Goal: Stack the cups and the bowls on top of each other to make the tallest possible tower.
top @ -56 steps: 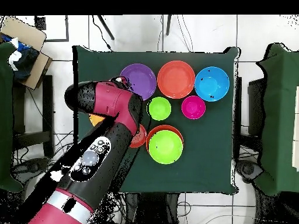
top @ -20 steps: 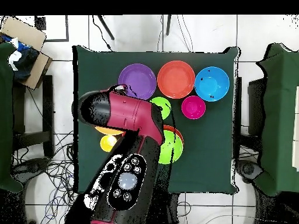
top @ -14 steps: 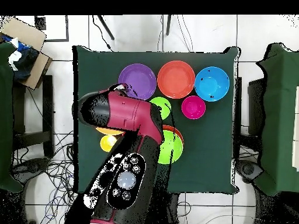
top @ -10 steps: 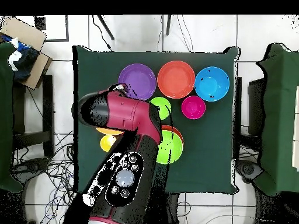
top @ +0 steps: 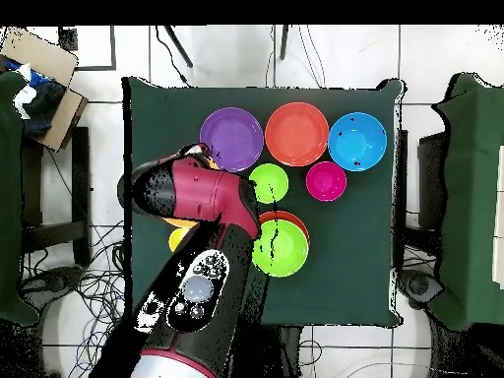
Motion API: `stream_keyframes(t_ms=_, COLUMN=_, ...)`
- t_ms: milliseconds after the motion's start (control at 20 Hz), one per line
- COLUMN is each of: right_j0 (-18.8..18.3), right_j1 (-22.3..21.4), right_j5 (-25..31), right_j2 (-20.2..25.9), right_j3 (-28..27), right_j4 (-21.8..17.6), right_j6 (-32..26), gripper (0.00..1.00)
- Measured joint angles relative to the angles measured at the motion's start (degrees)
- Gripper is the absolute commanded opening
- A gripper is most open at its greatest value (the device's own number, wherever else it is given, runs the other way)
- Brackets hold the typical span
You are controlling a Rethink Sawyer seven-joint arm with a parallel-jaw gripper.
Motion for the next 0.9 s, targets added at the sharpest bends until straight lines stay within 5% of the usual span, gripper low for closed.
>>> stream_keyframes(t_ms=900, right_j0=1.52, right_j1=4.45, right_j5=-1.86, right_j2=-0.51, right_j3=0.15, right_j4=0.01, right_j6=0.0, gripper=1.0)
